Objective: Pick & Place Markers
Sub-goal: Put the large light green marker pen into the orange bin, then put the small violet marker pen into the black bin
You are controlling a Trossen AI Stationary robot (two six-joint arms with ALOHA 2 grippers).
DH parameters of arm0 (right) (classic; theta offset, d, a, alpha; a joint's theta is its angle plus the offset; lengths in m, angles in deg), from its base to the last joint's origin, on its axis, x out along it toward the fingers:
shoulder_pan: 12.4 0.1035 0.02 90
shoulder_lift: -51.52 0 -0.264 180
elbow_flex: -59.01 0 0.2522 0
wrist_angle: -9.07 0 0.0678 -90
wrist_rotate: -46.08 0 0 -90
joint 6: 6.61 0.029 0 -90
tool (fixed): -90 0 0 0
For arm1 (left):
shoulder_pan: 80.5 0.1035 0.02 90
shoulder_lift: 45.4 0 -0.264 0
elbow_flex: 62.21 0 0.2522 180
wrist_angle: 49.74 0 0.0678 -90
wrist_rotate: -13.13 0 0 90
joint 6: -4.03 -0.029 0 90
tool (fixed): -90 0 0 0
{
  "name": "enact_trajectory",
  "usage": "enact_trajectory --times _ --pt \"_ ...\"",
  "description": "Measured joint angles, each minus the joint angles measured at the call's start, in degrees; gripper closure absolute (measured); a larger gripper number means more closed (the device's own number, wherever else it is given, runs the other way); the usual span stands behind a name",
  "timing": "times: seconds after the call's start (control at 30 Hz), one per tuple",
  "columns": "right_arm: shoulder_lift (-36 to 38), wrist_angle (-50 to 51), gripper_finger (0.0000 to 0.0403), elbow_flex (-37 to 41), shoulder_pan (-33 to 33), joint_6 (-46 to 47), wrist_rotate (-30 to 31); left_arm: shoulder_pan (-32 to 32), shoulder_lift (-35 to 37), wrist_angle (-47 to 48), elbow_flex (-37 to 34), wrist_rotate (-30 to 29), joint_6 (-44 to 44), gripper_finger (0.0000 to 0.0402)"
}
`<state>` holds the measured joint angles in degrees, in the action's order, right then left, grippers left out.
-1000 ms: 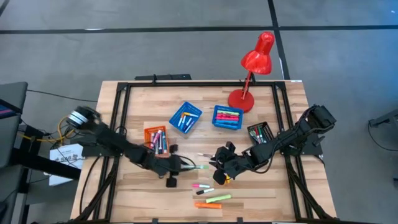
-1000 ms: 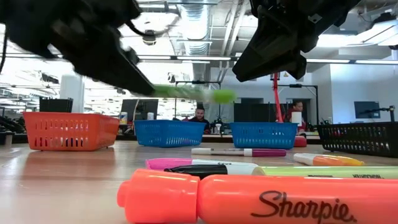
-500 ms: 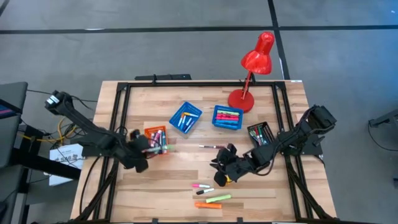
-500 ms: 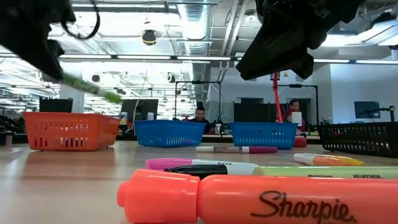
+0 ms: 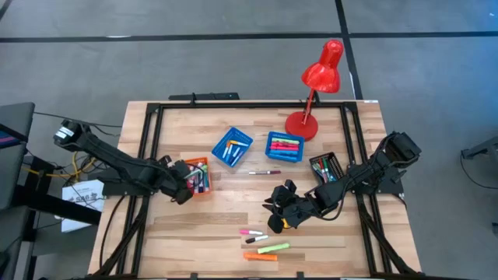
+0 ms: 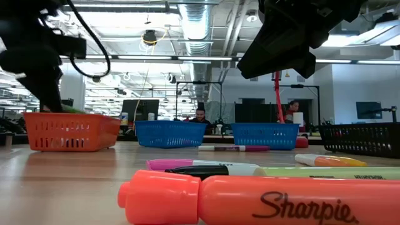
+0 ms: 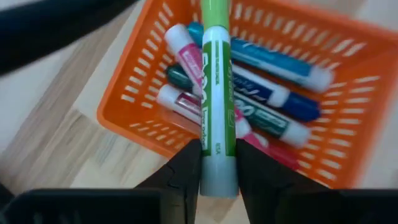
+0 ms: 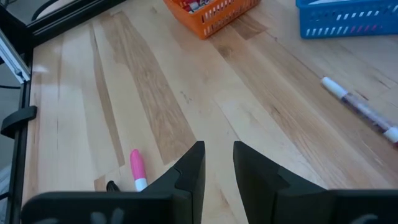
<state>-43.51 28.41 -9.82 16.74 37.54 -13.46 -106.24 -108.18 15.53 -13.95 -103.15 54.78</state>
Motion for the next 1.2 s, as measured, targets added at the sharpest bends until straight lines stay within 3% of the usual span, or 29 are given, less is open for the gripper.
enact_trajectory --times 0.27,0.57,0.77,0.87,1.03,1.2 --pt "0.0 0.4 0.0327 0.0 0.0 0.0 0.0 1.2 -6.0 -2.5 0.0 0.2 -2.6 0.0268" --pt "0.0 0.3 0.0327 0.0 0.0 0.0 0.1 0.9 -4.4 -11.1 2.7 5.8 -6.7 0.0252" --pt "0.0 -0.6 0.0327 0.0 -0.4 1.4 0.6 1.0 -2.2 -14.2 4.4 2.0 -12.2 0.0252" --pt "0.0 -1.2 0.0327 0.0 -1.1 1.4 2.5 1.0 -2.1 -19.9 4.4 -1.3 -15.5 0.0252" --pt "0.0 -1.3 0.0327 0.0 -3.4 0.2 2.6 1.0 -2.1 -34.5 3.2 -1.7 -24.0 0.0252" --pt "0.0 -1.3 0.0327 0.0 -7.6 -2.1 3.0 1.0 -2.1 -40.5 2.2 -1.8 -30.9 0.0252"
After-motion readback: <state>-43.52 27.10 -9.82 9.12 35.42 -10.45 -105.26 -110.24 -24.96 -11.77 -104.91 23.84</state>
